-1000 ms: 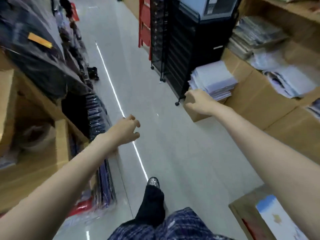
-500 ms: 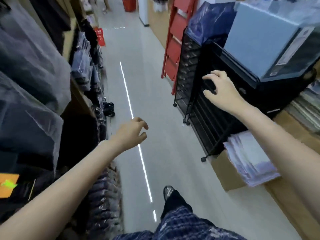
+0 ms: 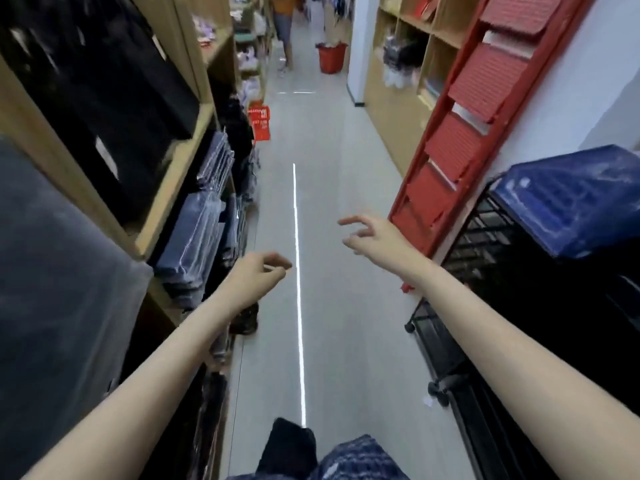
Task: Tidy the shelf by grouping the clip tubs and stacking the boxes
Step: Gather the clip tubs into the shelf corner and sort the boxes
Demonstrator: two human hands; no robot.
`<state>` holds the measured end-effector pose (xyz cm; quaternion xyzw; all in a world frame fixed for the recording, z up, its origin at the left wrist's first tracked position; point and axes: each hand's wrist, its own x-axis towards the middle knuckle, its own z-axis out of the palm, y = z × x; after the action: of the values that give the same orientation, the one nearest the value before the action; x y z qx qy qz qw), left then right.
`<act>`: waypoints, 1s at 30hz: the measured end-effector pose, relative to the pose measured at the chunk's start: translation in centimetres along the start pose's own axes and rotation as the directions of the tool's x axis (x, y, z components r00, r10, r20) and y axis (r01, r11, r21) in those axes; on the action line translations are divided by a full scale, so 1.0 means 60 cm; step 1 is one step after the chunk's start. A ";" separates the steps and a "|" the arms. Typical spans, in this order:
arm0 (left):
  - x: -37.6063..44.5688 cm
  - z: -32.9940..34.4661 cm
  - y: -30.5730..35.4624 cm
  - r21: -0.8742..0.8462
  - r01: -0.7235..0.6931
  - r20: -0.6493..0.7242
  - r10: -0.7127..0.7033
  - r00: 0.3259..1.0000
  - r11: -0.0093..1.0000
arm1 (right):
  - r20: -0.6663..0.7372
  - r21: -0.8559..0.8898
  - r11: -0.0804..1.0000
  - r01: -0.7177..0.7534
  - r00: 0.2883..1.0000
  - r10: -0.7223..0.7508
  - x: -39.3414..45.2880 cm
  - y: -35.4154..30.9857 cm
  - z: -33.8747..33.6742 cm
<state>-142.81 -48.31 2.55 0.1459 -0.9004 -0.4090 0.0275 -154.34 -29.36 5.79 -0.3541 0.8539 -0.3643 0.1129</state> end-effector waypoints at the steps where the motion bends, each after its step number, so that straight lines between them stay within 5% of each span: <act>1: 0.061 -0.021 0.001 0.009 -0.001 0.001 0.001 1.000 1.000 | 0.038 -0.047 0.998 0.029 0.999 -0.027 0.052 0.007 -0.012; 7: 0.402 -0.108 0.039 0.173 -0.137 0.040 0.132 0.990 0.975 | -0.143 -0.191 0.981 -0.039 0.990 0.012 0.356 0.099 -0.200; 12: 0.719 -0.146 0.006 0.472 -0.325 -0.022 0.380 0.925 0.819 | -0.223 -0.213 0.977 -0.020 0.975 -0.028 0.675 0.201 -0.274; 30: 1.595 -0.408 -0.148 0.553 0.036 -0.206 0.095 0.974 0.832 | 0.135 -0.099 0.957 0.273 0.956 -0.259 1.738 0.302 -0.232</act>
<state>-228.04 -98.96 5.52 0.1791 -0.9731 -0.1114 0.0923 -245.56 -84.69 9.77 -0.4932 0.8099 -0.3035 0.0930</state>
